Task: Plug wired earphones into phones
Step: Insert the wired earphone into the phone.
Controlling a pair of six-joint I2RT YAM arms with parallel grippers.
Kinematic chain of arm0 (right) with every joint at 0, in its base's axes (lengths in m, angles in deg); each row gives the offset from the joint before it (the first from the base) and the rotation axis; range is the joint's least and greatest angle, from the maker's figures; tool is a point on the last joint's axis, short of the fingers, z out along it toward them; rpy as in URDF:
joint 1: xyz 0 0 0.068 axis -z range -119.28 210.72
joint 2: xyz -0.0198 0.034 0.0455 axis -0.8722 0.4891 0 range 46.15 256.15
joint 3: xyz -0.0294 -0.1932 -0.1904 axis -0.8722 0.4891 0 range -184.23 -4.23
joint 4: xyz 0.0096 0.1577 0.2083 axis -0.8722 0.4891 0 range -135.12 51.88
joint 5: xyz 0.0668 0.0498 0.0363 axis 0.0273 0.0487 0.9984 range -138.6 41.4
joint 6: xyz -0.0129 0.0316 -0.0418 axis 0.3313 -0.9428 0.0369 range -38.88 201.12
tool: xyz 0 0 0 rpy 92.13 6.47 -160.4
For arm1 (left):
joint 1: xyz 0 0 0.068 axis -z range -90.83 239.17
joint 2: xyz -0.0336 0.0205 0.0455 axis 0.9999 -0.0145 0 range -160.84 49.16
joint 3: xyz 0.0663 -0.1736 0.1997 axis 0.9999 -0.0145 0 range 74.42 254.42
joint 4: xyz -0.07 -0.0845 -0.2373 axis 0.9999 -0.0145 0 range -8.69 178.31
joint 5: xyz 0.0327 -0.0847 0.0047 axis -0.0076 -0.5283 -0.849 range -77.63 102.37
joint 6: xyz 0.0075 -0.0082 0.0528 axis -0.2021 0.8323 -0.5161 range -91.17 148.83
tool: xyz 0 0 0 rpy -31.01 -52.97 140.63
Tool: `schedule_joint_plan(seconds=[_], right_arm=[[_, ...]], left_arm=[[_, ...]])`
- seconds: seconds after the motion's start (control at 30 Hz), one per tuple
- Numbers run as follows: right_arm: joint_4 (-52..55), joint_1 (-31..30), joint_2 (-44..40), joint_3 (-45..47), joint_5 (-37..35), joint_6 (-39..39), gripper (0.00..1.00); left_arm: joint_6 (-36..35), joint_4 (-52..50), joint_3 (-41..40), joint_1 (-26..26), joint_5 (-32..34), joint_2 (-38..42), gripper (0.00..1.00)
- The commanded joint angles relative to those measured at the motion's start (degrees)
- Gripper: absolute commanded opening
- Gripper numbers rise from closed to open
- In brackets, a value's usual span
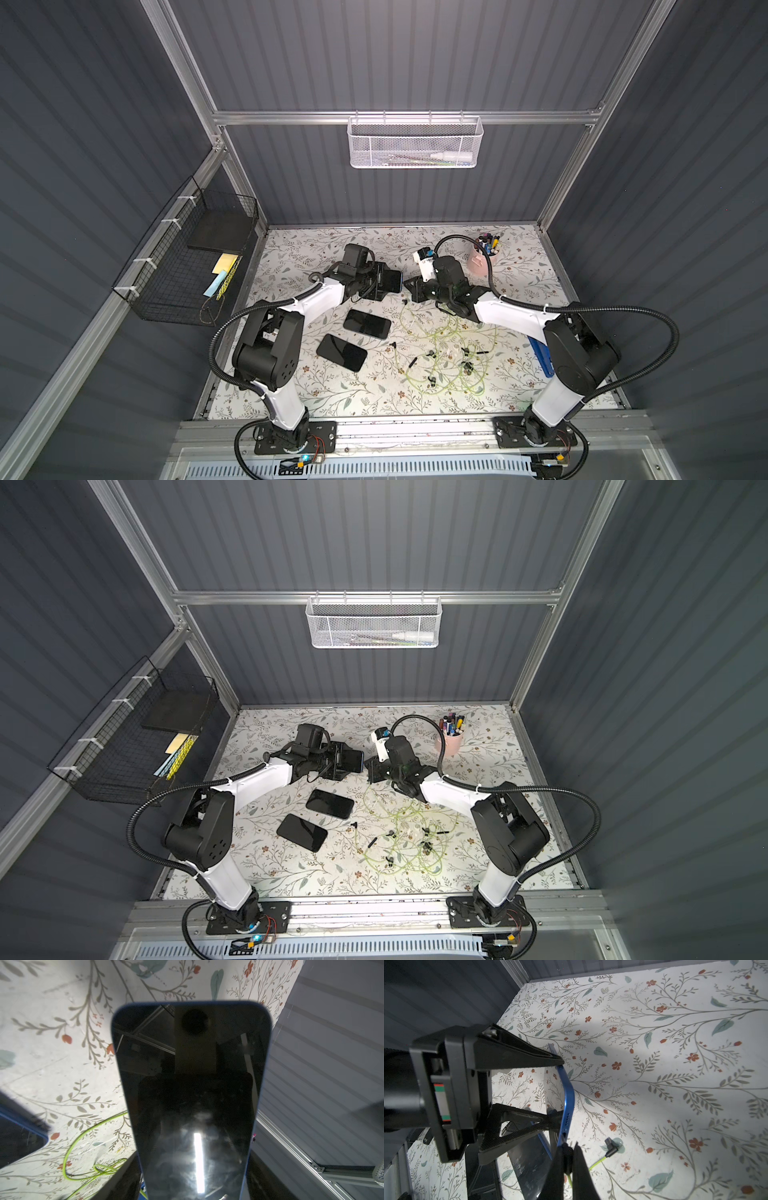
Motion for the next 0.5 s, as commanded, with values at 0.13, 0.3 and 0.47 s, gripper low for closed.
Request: schedule_joint_plan(seconds=[0.13,0.3,0.47], right_arm=[[-3.1,-0.7,-0.9,-0.6,-1.5,-1.8,0.00],[-5.2,-0.6,-0.6,-0.6,-2.8,-2.1,0.00],[-5.2,-0.7,-1.0,-0.8,-3.3,-0.8,0.00]], left_arm=[[0.6,3.4,0.0,2.0,-6.5,1.1,0.00],[1.9,5.9,-1.7,2.3,-7.0,1.1,0.00],[2.4,7.5,-2.1,2.3,-7.8,0.7,0.00]])
